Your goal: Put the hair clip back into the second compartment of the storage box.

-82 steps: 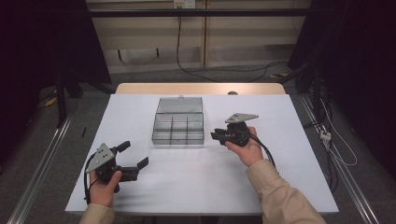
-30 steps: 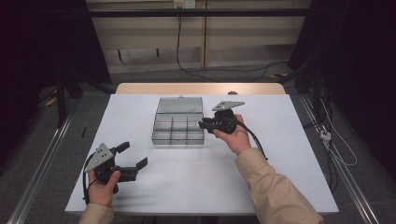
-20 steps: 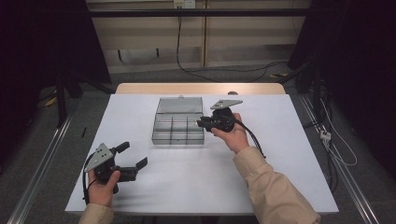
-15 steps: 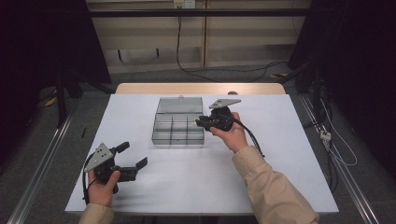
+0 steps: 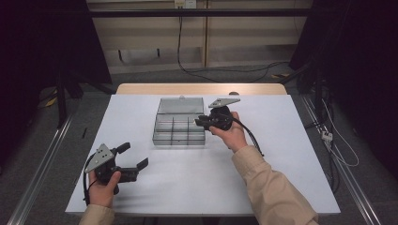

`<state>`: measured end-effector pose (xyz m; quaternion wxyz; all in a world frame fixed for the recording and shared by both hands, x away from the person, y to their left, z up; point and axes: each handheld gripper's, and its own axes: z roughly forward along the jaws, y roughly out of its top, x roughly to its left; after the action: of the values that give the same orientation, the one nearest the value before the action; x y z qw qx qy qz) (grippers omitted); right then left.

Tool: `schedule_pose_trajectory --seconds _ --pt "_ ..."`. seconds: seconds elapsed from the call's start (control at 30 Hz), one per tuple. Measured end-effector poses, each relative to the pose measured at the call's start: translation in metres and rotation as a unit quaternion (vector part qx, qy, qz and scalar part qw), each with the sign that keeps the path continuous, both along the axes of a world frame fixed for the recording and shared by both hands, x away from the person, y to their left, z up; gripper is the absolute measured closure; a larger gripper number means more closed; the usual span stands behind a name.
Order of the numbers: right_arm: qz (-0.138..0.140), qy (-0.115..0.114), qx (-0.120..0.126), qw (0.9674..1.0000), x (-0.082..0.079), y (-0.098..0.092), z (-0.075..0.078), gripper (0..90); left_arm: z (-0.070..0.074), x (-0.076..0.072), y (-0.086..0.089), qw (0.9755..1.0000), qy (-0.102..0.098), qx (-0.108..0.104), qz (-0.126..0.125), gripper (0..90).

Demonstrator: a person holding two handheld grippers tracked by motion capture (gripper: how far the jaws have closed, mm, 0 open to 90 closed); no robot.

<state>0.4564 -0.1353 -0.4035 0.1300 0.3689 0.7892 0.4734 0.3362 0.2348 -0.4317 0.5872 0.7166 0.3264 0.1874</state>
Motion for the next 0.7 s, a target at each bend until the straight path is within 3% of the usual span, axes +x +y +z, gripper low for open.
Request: schedule_pose_trajectory --seconds 0.7 --pt "0.008 0.003 0.003 1.0000 0.0088 0.0097 -0.0006 73.7 -0.0005 0.0005 -0.0006 1.0000 0.003 -0.001 0.001 3.8"
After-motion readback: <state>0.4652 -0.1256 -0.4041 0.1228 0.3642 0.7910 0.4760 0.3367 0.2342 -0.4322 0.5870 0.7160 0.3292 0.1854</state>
